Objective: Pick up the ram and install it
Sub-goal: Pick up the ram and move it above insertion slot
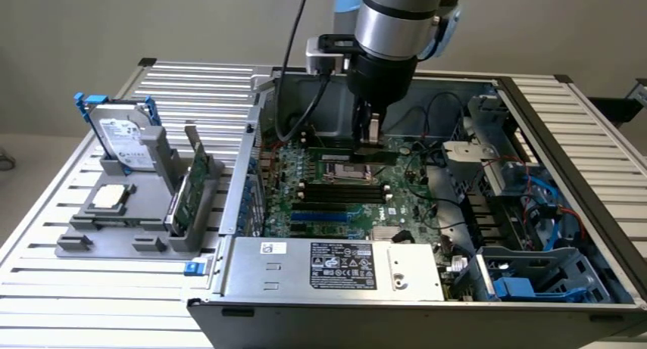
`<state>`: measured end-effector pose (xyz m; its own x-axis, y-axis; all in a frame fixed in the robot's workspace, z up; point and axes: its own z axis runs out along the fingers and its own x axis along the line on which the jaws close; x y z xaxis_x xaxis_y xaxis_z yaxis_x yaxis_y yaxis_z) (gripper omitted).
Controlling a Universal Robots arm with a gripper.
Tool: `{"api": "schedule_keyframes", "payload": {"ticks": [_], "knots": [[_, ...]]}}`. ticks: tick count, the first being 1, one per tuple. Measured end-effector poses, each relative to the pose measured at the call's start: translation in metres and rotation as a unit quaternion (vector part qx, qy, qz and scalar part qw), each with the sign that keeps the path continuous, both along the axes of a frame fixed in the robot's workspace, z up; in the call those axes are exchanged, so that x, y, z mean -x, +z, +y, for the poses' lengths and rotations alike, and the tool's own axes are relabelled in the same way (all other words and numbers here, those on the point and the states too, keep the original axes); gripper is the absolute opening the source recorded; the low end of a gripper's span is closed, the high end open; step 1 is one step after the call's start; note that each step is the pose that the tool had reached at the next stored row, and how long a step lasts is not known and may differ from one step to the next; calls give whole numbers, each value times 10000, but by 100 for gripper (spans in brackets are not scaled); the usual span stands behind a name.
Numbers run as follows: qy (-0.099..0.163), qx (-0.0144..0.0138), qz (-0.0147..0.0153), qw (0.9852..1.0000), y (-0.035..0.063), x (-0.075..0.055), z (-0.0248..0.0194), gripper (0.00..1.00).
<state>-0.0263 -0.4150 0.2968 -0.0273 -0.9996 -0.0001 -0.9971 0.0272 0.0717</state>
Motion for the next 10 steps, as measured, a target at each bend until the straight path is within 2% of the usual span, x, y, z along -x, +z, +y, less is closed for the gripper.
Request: {"api": "schedule_keyframes", "payload": {"ticks": [6, 10], "knots": [[0, 0, -4, 10000, -42, 24, 79, 14], [0, -1, -3, 10000, -43, 24, 80, 14]]}}
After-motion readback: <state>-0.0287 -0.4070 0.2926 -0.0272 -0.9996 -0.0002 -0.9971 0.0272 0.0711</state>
